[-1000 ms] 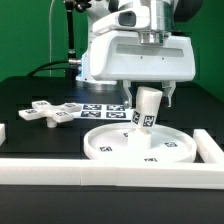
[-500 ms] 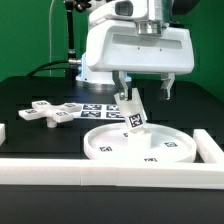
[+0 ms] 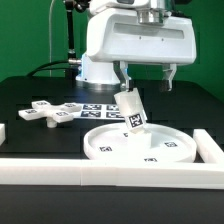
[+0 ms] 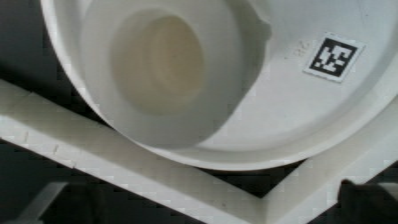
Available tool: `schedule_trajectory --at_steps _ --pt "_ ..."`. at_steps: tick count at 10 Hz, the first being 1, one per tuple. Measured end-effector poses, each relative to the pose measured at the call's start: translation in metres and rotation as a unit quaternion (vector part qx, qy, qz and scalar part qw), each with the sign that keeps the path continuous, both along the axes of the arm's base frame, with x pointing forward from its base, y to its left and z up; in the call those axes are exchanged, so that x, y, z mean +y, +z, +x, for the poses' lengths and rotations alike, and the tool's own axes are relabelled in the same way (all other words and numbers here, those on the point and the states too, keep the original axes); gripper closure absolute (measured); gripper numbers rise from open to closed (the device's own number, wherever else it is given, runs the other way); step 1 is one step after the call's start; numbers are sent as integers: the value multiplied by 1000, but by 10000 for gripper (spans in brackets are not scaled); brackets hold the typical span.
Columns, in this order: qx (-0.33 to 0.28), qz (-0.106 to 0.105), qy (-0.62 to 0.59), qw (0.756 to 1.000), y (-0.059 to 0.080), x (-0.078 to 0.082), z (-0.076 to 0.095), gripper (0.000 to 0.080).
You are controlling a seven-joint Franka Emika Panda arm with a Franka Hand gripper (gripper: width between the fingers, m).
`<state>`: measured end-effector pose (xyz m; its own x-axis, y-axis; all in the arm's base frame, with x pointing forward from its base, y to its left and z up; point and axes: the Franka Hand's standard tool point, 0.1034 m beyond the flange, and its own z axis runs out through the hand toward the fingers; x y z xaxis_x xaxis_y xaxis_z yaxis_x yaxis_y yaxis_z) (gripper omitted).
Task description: Assemble round table
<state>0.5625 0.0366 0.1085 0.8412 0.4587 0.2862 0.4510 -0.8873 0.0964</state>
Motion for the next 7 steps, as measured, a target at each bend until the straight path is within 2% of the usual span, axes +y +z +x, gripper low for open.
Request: schedule_trajectory --at_steps 2,3,6,7 --pt "19 1 1 1000 -2 3 -3 151" --pt "25 -3 12 1000 -2 -3 -1 151" --pt "139 -7 20 990 4 7 0 151" --pt "150 -9 17 988 3 10 2 151"
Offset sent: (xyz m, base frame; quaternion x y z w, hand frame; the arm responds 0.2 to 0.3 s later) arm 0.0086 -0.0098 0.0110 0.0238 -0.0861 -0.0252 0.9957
